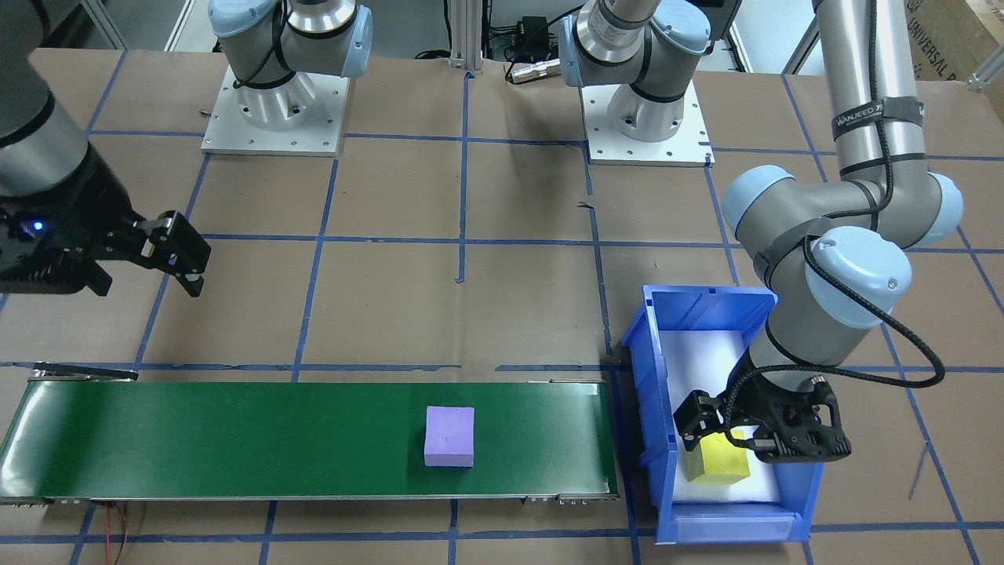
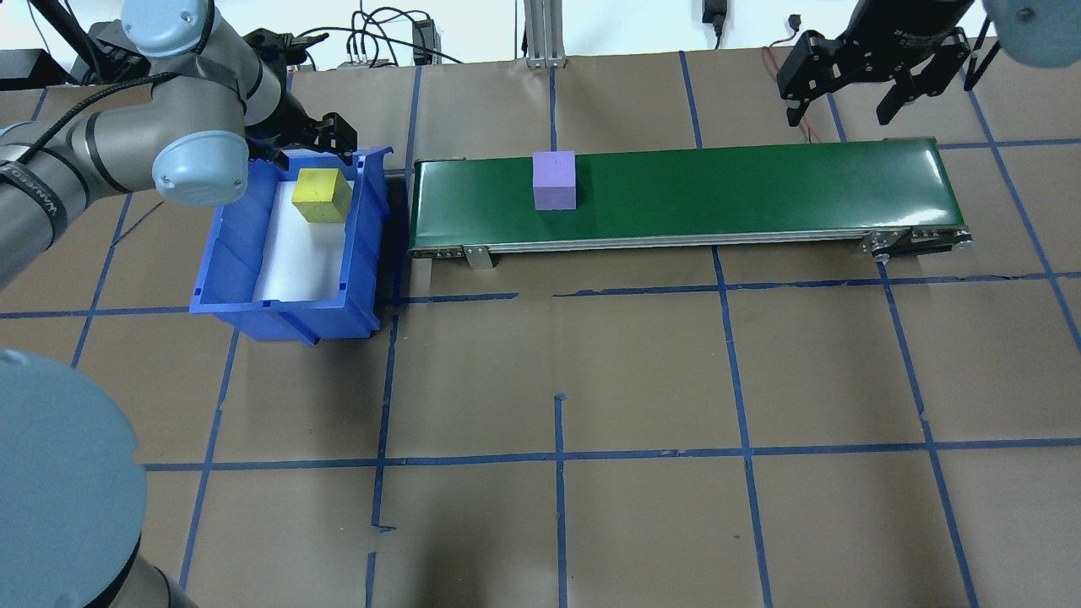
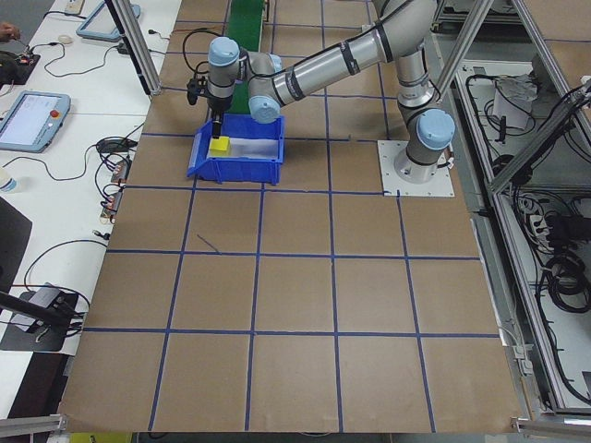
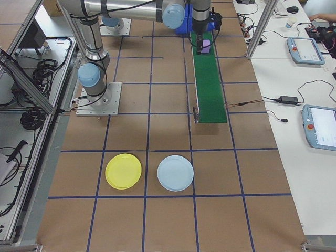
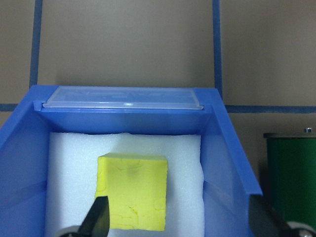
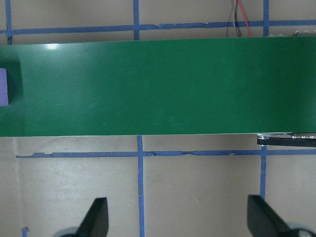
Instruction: Move block left to right into plate
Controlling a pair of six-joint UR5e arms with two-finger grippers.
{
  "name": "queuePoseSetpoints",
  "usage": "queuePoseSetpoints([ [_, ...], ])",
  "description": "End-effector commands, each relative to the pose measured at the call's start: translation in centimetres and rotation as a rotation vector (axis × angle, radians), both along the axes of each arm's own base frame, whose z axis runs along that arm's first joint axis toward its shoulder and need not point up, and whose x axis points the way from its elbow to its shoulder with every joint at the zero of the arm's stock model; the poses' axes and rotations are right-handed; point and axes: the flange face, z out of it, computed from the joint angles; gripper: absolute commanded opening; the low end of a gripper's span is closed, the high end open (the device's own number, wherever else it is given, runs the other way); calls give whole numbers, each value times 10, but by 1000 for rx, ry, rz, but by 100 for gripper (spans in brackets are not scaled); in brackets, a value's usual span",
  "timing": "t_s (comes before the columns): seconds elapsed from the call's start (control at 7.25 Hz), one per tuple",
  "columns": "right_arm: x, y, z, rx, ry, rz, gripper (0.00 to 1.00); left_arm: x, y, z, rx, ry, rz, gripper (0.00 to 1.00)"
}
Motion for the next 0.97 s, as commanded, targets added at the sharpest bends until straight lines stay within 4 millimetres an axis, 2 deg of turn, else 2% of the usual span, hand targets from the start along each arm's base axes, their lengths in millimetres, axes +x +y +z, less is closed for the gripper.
queuePoseSetpoints([
  [0.0, -88, -41, -68, 46, -140, 37, 100, 10, -4, -18, 27, -16, -8, 100],
  [0.28, -116, -61, -122, 48, -160, 90, 100, 16, -5, -25, 37, -10, -15, 100],
  [0.41, -134, -62, -135, 56, -181, 91, 100, 15, -7, -37, 54, 0, -19, 100],
  [0.83, -134, -62, -138, 56, -192, 75, 100, 11, -3, -47, 66, 25, -113, 100],
])
